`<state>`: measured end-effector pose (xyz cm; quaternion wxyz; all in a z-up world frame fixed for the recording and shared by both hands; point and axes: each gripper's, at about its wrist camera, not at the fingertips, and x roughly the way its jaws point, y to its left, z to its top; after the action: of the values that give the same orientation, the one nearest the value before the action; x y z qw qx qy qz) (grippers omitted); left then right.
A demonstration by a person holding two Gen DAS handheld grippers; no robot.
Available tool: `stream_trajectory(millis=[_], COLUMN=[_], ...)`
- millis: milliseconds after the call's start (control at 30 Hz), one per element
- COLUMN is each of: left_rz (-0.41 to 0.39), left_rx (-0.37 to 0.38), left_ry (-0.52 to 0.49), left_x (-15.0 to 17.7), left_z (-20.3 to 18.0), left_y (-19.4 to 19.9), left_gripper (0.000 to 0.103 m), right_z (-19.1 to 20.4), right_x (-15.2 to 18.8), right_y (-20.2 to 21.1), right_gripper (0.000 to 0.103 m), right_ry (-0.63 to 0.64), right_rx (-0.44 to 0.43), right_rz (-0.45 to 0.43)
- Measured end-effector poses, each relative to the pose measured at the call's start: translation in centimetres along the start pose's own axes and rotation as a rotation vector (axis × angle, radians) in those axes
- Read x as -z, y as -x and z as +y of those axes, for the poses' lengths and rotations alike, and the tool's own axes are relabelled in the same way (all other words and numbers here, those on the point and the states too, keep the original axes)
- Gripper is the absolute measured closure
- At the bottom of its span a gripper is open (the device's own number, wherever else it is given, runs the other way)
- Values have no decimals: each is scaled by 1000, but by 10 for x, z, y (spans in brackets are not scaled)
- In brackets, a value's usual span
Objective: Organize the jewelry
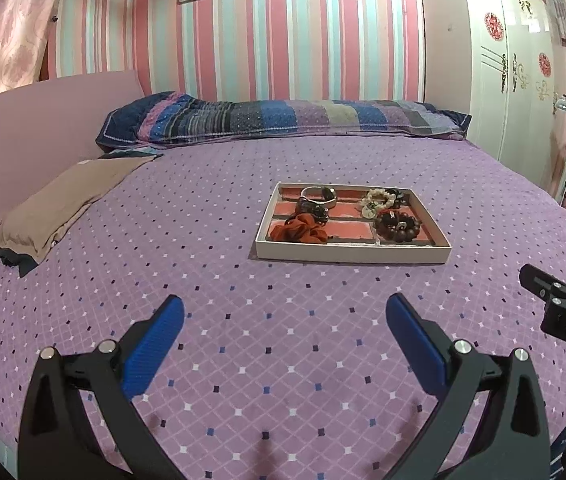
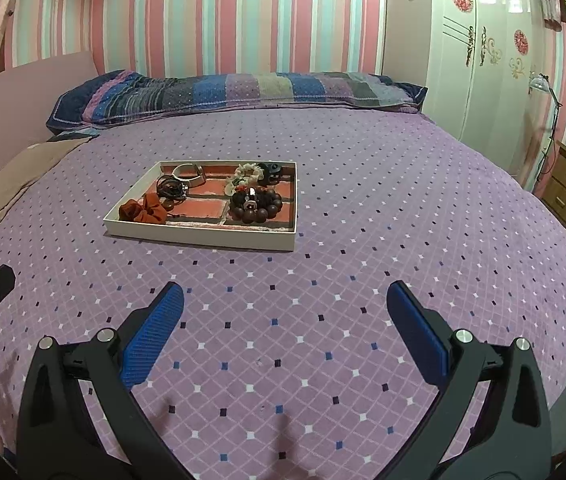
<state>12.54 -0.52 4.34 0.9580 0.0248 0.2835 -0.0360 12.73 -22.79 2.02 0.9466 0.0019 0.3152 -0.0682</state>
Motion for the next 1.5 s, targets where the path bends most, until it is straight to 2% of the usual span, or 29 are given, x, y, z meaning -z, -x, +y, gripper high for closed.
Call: stream_trajectory(millis=[1500], left_rz=[-1], left_rx=[-10], left_ry=[0], left_x=[1], left_z=[0], left_y=[-2], left_gripper=[4], right_z=[1], right_x=[-1], right_y=[0], right_gripper=[4], right_ry=[-4], right_rx=[-12], right_rz=[-12])
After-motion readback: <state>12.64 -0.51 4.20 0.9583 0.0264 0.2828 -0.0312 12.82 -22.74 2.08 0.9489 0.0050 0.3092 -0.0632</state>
